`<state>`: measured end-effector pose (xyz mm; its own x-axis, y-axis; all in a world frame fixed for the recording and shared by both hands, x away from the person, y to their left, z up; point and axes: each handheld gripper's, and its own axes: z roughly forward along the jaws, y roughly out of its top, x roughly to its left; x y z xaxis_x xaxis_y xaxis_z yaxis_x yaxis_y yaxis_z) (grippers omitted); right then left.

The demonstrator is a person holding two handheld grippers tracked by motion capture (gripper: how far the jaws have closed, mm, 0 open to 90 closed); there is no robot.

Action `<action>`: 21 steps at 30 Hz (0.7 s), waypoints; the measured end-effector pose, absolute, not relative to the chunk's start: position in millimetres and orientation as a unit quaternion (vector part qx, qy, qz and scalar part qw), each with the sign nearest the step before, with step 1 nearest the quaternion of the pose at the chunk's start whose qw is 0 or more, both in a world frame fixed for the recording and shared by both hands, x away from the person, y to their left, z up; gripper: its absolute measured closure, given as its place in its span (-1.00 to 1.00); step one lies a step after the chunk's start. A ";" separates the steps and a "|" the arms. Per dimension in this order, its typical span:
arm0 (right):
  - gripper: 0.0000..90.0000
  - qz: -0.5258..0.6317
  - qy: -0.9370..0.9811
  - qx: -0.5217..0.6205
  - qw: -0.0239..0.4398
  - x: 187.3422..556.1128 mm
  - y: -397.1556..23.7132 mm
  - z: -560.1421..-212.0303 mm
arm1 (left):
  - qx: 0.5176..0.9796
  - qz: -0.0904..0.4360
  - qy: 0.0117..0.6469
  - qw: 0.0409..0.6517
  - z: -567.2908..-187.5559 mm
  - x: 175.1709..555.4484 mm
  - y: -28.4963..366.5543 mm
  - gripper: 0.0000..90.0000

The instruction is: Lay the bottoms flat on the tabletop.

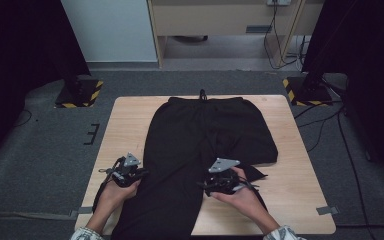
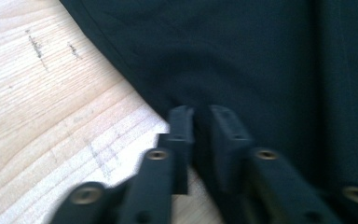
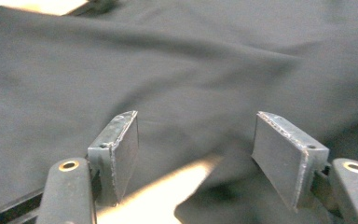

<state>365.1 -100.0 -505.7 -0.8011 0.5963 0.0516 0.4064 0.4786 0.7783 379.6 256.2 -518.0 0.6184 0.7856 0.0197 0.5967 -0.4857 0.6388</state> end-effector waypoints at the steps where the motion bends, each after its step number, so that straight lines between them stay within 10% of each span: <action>1: -0.30 0.419 0.848 0.303 0.120 366.7 -107.1 -504.4 | 0.846 0.161 0.412 0.298 -517.7 381.3 257.2 0.92; 10: -0.33 0.388 0.823 0.368 0.191 390.9 -153.7 -506.5 | 0.807 0.246 0.452 0.289 -519.6 393.5 271.5 0.78; 15: -0.29 0.371 0.827 0.375 0.194 407.5 -157.1 -512.1 | 0.797 0.257 0.457 0.299 -515.8 391.3 268.1 0.29; 21: 0.86 0.357 0.846 0.350 0.184 410.1 -150.0 -515.5 | 0.810 0.254 0.433 0.303 -517.8 381.2 249.1 -0.02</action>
<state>410.1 -150.0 -515.5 -0.6866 0.7244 -0.0614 0.4619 0.4999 0.7326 381.2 249.1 -517.8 0.4954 0.8558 0.1486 0.5478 -0.4406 0.7112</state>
